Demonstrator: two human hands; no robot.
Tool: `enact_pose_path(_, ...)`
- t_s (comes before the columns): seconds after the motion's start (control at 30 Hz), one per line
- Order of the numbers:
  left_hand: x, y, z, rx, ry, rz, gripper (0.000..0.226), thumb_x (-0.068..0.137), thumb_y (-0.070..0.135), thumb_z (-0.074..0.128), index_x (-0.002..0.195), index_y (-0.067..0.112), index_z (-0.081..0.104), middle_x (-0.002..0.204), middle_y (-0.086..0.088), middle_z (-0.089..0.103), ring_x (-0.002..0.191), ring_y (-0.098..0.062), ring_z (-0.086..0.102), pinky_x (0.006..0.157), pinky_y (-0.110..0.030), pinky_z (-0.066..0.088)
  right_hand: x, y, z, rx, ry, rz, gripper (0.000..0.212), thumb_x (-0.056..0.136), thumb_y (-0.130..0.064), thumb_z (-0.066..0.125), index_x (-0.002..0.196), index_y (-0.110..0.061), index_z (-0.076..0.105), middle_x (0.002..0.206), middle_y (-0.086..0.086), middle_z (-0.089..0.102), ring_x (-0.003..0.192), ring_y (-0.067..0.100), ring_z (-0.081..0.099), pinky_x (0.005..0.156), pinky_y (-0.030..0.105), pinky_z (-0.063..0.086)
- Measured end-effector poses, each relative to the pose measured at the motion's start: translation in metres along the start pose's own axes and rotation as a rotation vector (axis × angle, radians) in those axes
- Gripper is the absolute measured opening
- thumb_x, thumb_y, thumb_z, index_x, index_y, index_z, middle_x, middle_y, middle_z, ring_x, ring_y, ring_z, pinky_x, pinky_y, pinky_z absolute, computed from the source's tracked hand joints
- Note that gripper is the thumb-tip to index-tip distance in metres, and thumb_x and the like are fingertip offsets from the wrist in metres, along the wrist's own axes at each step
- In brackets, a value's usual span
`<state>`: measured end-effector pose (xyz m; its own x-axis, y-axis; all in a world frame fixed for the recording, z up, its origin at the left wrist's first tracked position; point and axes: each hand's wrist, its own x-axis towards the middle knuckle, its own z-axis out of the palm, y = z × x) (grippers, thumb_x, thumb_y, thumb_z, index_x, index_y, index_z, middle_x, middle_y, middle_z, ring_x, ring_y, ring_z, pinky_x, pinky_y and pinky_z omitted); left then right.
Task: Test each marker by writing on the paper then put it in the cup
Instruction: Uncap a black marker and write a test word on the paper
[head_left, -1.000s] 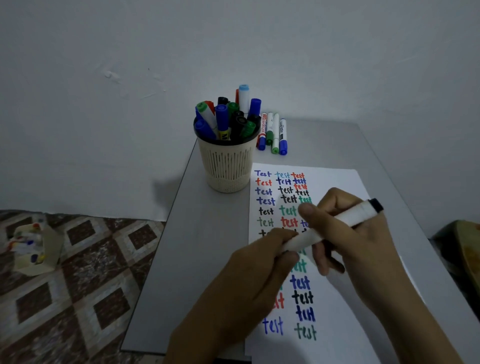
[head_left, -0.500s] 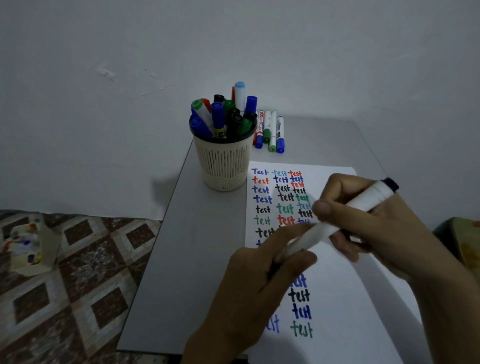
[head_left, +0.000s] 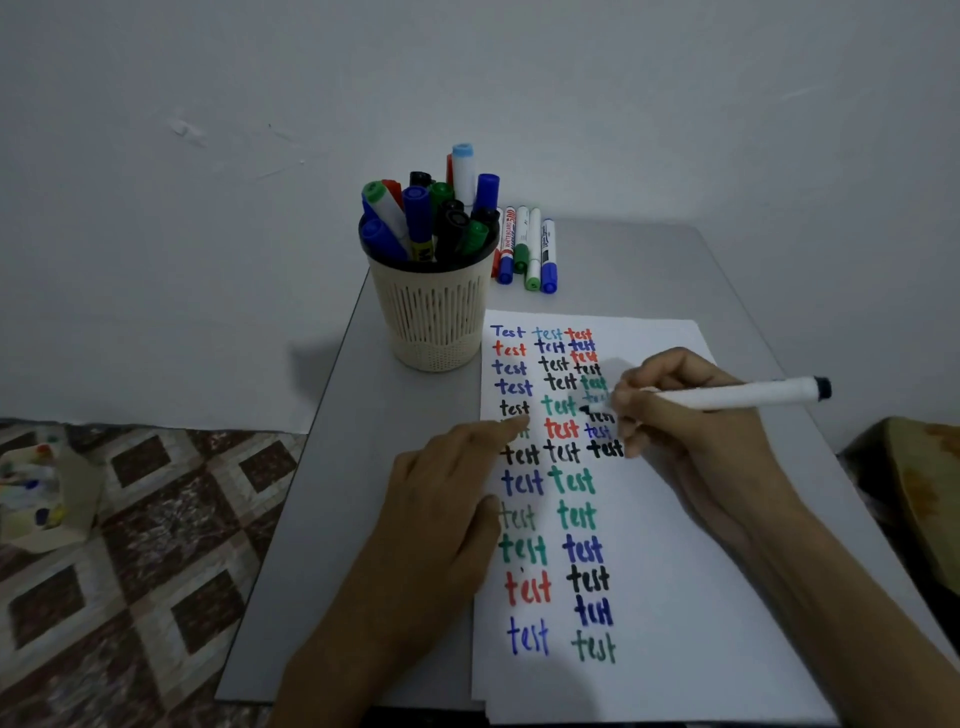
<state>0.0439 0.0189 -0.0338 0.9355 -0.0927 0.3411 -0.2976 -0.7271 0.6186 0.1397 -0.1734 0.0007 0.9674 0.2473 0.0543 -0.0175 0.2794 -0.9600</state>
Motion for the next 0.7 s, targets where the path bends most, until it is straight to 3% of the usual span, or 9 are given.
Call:
enact_pose_path(0.13, 0.002, -0.001, 0.0, -0.044, 0.007, -0.005, 0.057, 0.088, 0.017, 0.048, 0.136, 0.043, 0.028, 0.136, 0.019, 0.037, 0.122, 0.005, 0.035, 0.099, -0.024, 0.032, -0.002, 0.004, 0.001, 0.02, -0.047, 0.023, 0.012, 0.073, 0.006, 0.064, 0.072, 0.0, 0.054, 0.081, 0.016, 0.066, 0.064, 0.025, 0.067, 0.045, 0.026, 0.054)
enact_pose_path(0.23, 0.001, -0.001, 0.0, -0.019, 0.012, 0.007, 0.053, 0.09, 0.02, 0.047, 0.135, 0.042, 0.031, 0.134, 0.02, 0.039, 0.118, 0.013, 0.032, 0.098, -0.015, 0.027, -0.003, 0.008, 0.002, -0.085, -0.003, -0.04, 0.024, 0.073, 0.004, 0.071, 0.066, -0.002, 0.049, 0.062, 0.021, 0.057, 0.043, 0.023, 0.053, 0.04, 0.024, 0.044)
enact_pose_path(0.3, 0.001, -0.001, 0.0, -0.013, 0.002, 0.004, 0.048, 0.09, 0.021, 0.046, 0.135, 0.036, 0.037, 0.133, 0.017, 0.043, 0.117, 0.01, 0.035, 0.097, -0.012, 0.024, -0.001, 0.012, 0.002, -0.155, 0.046, -0.07, 0.032, 0.075, 0.003, 0.074, 0.063, -0.001, 0.044, 0.055, 0.019, 0.05, 0.037, 0.021, 0.045, 0.041, 0.024, 0.04)
enact_pose_path(0.4, 0.001, -0.004, 0.0, -0.008, -0.003, -0.008, 0.044, 0.09, 0.02, 0.046, 0.133, 0.029, 0.044, 0.128, 0.014, 0.049, 0.116, 0.003, 0.041, 0.097, -0.014, 0.026, 0.001, 0.015, 0.002, -0.229, 0.063, -0.087, 0.035, 0.071, 0.002, 0.074, 0.061, -0.002, 0.041, 0.052, 0.017, 0.045, 0.039, 0.019, 0.041, 0.044, 0.023, 0.036)
enact_pose_path(0.7, 0.0, -0.007, 0.002, -0.023, 0.022, 0.001, 0.043, 0.087, 0.029, 0.04, 0.129, 0.026, 0.051, 0.122, 0.013, 0.055, 0.114, 0.003, 0.042, 0.095, -0.018, 0.029, 0.0, 0.017, 0.004, -0.28, 0.034, -0.098, 0.03, 0.065, 0.005, 0.067, 0.058, 0.0, 0.038, 0.048, 0.008, 0.044, 0.038, 0.01, 0.04, 0.041, 0.018, 0.034)
